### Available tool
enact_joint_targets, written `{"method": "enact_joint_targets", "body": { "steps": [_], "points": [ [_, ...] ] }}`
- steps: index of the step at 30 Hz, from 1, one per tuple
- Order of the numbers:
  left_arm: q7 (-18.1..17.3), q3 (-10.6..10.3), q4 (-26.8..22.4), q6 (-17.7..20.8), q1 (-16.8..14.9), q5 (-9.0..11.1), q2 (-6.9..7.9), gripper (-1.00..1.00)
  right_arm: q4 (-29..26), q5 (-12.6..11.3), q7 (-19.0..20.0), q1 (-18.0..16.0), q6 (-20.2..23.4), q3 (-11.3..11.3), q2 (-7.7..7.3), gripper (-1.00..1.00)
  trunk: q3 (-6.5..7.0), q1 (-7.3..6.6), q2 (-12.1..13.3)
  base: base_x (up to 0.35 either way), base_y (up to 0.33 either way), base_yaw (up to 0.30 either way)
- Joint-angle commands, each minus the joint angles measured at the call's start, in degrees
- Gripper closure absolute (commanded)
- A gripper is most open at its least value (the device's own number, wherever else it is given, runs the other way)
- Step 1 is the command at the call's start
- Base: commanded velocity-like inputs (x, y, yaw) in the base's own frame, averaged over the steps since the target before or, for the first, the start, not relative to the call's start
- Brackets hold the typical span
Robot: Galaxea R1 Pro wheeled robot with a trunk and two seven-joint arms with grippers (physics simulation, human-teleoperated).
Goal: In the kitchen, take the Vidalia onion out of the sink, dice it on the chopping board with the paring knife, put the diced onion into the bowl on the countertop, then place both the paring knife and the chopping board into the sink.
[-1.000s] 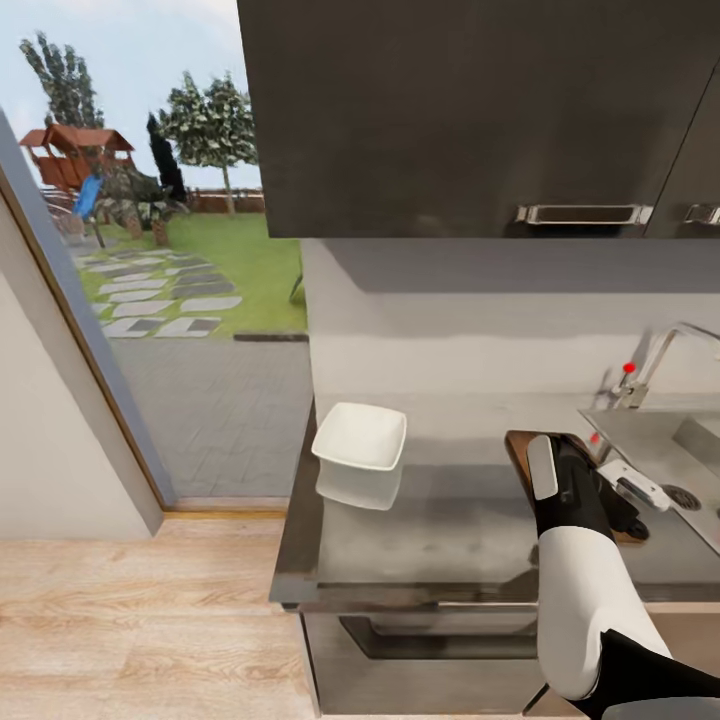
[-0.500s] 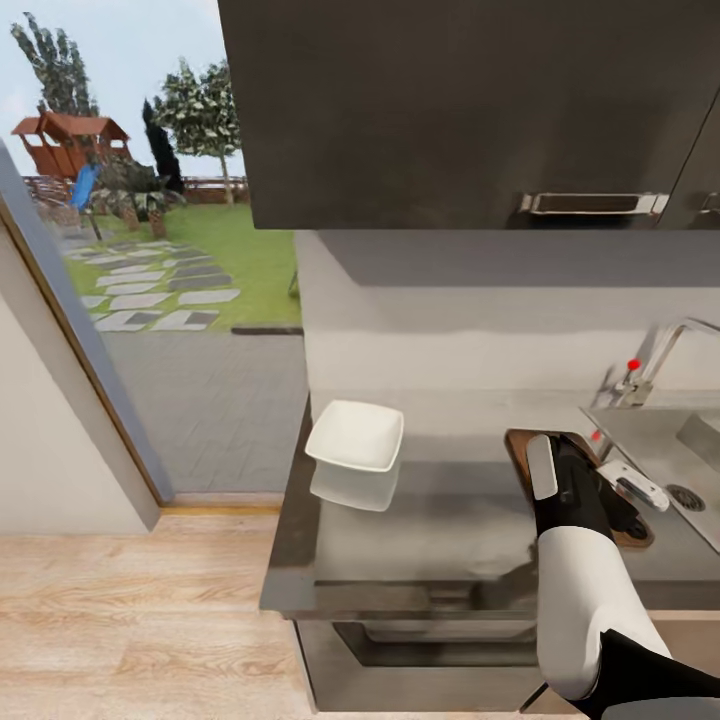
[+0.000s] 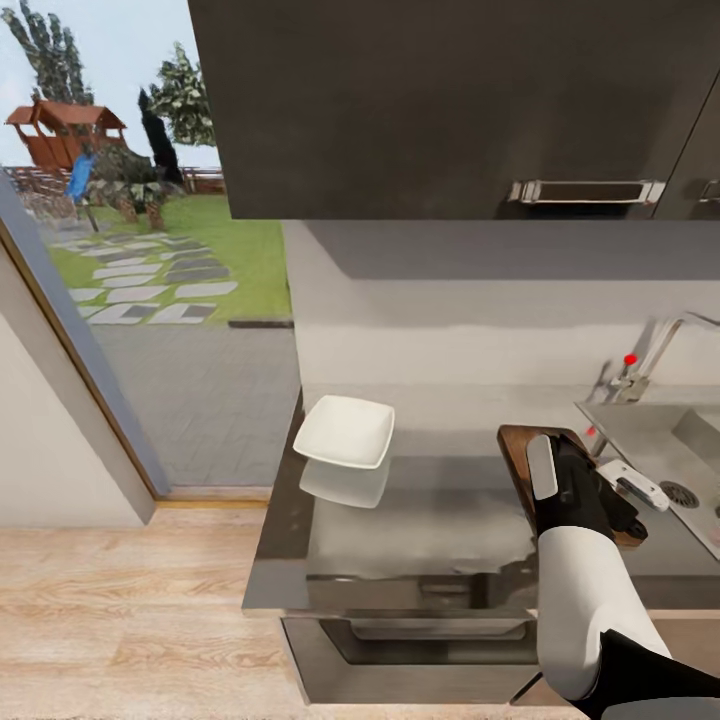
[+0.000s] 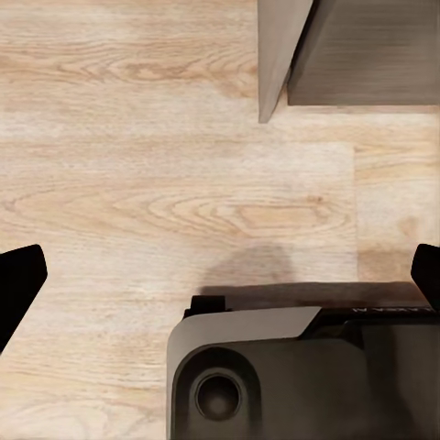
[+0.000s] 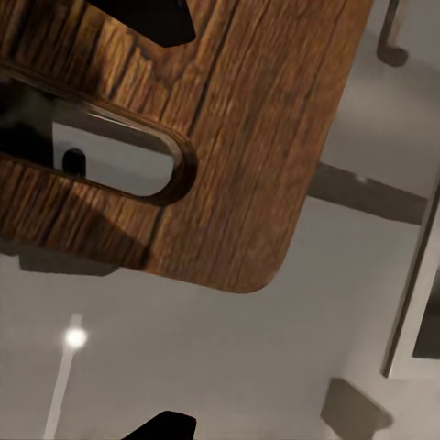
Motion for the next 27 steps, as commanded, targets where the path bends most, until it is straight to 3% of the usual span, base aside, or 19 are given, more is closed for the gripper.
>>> {"method": "enact_joint_targets", "body": {
  "steps": [1,27],
  "points": [
    [-0.01,0.01,-0.06,-0.13,0.00,-0.01,0.01,-1.00,-0.09,-0.13,-0.18,-0.05,0.58,-0.05,0.04,-1.00,-0.09,0.01,-0.06,0.000,-0.005,0.000],
    [0.00,-0.02,0.02,-0.10,0.00,-0.01,0.01,-1.00,-0.02,0.22,-0.09,-0.05,0.49,0.27,0.22,-1.00,-0.14,0.01,-0.06,-0.004,0.000,0.000]
  ]
}}
